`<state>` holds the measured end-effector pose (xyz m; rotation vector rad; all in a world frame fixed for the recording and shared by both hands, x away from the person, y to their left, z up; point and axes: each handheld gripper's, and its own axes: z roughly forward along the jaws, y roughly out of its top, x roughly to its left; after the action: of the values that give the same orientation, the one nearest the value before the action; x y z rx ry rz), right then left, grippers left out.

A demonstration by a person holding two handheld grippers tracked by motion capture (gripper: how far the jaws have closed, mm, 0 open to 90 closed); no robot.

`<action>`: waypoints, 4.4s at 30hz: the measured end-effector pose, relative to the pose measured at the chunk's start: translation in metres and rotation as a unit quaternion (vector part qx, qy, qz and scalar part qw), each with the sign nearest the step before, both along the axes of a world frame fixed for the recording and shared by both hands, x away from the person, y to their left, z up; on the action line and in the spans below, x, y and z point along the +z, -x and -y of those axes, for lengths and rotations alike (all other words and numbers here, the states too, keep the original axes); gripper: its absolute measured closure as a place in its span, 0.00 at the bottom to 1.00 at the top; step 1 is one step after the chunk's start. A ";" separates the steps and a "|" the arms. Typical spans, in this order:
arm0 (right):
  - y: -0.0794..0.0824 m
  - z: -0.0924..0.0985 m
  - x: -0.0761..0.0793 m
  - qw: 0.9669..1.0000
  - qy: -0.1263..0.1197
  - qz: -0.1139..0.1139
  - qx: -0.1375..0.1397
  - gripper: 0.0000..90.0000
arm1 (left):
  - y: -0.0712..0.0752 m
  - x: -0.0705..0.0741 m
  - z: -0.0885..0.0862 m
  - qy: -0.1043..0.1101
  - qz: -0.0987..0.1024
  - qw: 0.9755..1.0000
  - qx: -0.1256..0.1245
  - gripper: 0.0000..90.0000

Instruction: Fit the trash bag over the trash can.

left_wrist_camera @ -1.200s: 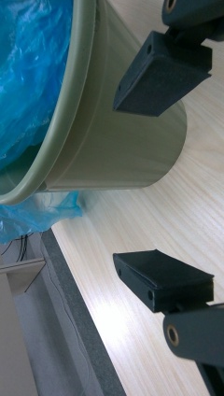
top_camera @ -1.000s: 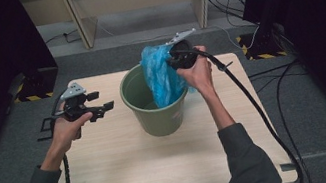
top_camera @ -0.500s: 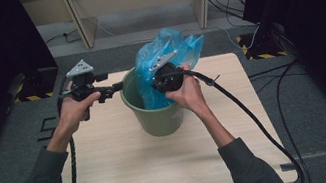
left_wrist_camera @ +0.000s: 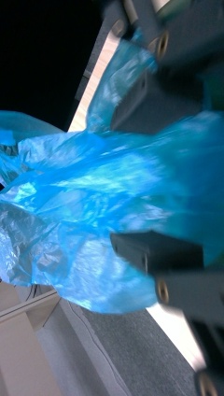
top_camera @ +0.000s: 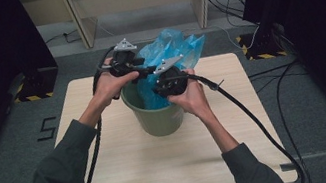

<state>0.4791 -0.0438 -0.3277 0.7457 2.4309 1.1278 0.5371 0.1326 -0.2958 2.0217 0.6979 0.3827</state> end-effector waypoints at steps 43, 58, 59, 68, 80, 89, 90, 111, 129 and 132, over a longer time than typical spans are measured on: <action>-0.043 0.024 0.017 0.997 0.011 -0.013 -0.070 1.00 | 0.016 0.016 -0.043 0.037 0.053 0.997 0.034 0.33; 0.009 0.066 0.013 0.998 0.008 0.020 -0.061 1.00 | -0.006 -0.007 -0.060 0.039 0.041 0.997 0.051 0.93; 0.010 0.072 0.013 0.998 0.002 0.019 -0.067 0.99 | -0.003 -0.009 -0.066 0.042 0.037 0.997 0.048 0.93; 0.024 0.083 0.071 0.983 -0.089 0.088 -0.135 0.43 | 0.034 -0.026 -0.088 0.062 0.030 0.998 0.012 0.92; -0.034 0.035 0.066 0.994 -0.035 0.001 -0.103 0.66 | 0.045 -0.014 -0.092 0.063 0.042 0.997 0.009 0.66; -0.011 0.019 0.040 1.000 0.007 -0.005 -0.024 0.98 | 0.022 0.021 -0.058 0.055 0.081 0.995 0.030 0.33; -0.007 0.018 0.040 1.000 0.010 -0.003 -0.016 0.98 | 0.016 0.021 -0.053 0.041 0.078 0.995 0.037 0.35; 0.087 0.080 -0.015 1.000 0.011 0.008 0.001 1.00 | 0.077 -0.059 -0.122 0.108 0.034 0.993 0.030 0.95; 0.104 0.081 -0.070 0.999 0.022 -0.036 0.010 0.97 | 0.101 -0.086 -0.125 0.116 0.020 0.993 -0.002 0.95; 0.103 0.080 -0.077 0.999 0.024 -0.041 0.009 0.98 | 0.102 -0.090 -0.126 0.117 0.019 0.993 -0.001 0.95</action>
<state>0.3762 -0.1238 -0.4044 0.7714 2.5283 1.0620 0.4351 0.2585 -0.3854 1.7891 0.6849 0.3208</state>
